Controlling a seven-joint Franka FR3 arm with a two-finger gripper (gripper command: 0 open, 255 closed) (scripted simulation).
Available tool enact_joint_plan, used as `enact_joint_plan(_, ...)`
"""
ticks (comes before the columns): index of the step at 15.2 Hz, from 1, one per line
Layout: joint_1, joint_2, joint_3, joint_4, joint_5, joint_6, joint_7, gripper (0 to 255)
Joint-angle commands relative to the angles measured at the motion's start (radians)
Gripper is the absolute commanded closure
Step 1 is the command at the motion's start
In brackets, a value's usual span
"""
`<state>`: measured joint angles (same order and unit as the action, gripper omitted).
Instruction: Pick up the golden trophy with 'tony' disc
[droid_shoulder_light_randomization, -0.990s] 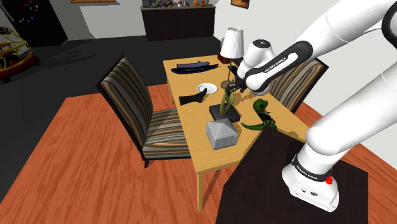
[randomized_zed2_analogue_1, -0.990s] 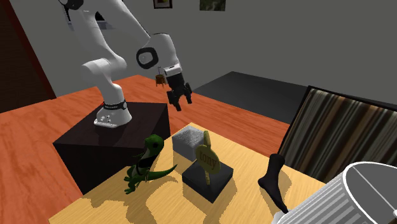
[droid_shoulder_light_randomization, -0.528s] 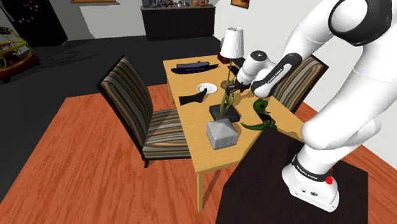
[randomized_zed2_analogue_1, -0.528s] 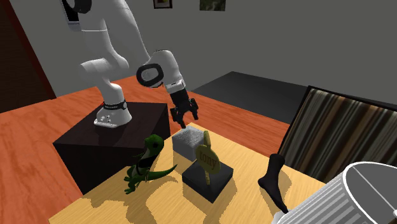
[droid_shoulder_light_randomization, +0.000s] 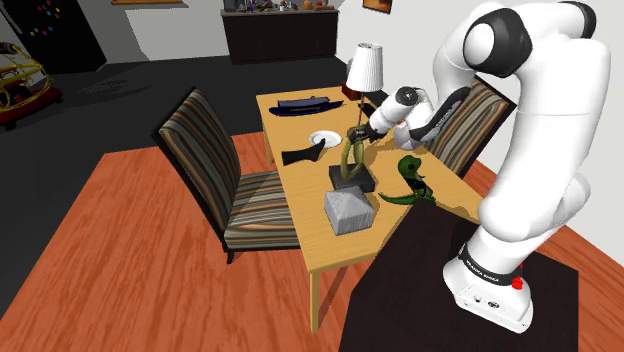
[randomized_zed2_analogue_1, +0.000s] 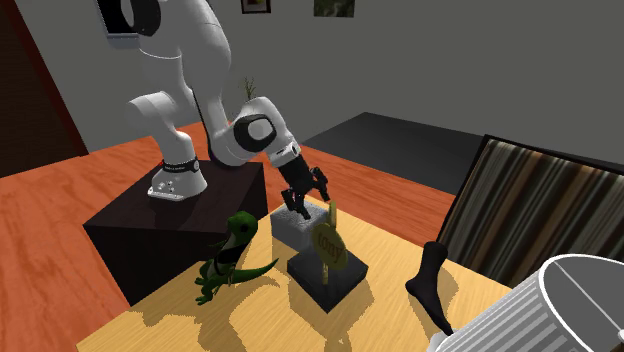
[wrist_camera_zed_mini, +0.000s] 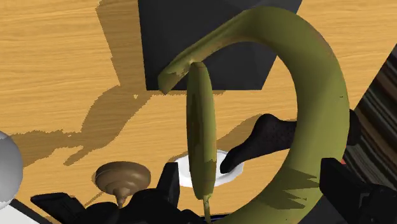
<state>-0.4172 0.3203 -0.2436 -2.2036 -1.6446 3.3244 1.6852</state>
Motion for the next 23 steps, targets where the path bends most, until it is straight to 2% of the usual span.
enact_joint_plan(1,-0.027,0.045,0.036,0.032,-0.157,-0.16,0.156,0)
enact_joint_plan(2,0.482,0.107,-0.378,-0.225,1.278,0.074,-1.09,0)
enact_joint_plan(3,0.543,0.159,-0.499,-0.181,0.961,0.099,-0.777,0)
enact_joint_plan(4,0.778,0.423,-0.854,-0.022,0.399,0.308,-0.058,0)
enact_joint_plan(5,0.689,0.325,-0.726,-0.072,0.538,0.219,-0.269,0)
enact_joint_plan(6,0.666,0.329,-0.688,-0.091,0.635,0.218,-0.364,0)
enact_joint_plan(8,0.667,0.33,-0.688,-0.091,0.635,0.219,-0.362,0)
enact_joint_plan(9,0.676,0.336,-0.695,-0.094,0.644,0.225,-0.365,255)
enact_joint_plan(12,0.662,0.332,-0.676,-0.077,0.632,0.208,-0.353,255)
enact_joint_plan(17,0.678,0.338,-0.694,-0.094,0.647,0.224,-0.364,255)
enact_joint_plan(23,0.622,0.204,-0.648,-0.091,0.518,0.124,-0.328,255)
